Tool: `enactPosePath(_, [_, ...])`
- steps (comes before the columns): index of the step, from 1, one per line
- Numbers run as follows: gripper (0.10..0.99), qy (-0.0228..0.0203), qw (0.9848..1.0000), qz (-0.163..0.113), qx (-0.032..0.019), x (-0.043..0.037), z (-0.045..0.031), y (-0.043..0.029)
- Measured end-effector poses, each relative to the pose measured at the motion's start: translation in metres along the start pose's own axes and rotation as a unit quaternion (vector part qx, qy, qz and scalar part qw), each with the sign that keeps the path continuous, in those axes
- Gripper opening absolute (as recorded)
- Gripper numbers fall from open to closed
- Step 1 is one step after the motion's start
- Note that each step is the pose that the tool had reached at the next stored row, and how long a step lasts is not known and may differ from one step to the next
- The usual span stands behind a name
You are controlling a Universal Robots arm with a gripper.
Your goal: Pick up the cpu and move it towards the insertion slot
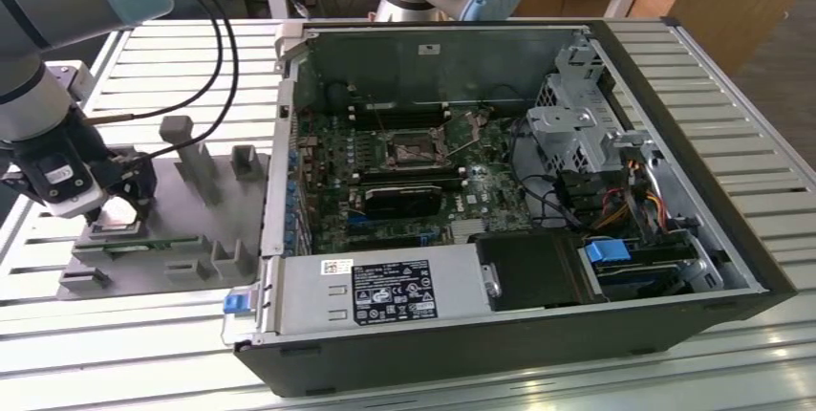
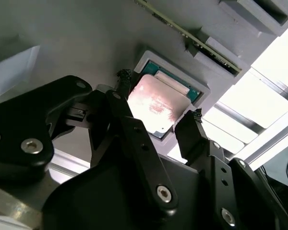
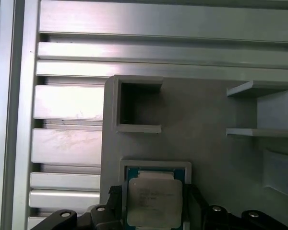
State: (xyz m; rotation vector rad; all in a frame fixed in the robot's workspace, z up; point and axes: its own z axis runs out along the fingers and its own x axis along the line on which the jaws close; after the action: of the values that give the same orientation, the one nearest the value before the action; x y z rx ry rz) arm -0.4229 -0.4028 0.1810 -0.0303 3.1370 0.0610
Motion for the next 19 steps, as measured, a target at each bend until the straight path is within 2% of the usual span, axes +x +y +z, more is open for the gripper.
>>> enactPosePath(8, [0.647,0.0000,1.0000,0.000,0.0003,0.0001,0.0004,0.0000])
enactPosePath(9, [0.631,0.0000,1.0000,0.000,0.0003,0.0001,0.0004,0.0000])
enactPosePath(10, [0.569,0.0000,1.0000,0.000,0.0003,0.0001,0.0004,0.0000])
enactPosePath(12, [0.541,0.0001,1.0000,0.000,0.0003,0.0001,0.0004,0.0000])
enactPosePath(17, [0.541,0.0000,1.0000,0.000,0.0004,0.0001,0.0003,0.0001])
enactPosePath(19, [0.541,-0.0001,1.0000,0.000,0.0004,0.0001,-0.0019,0.0002])
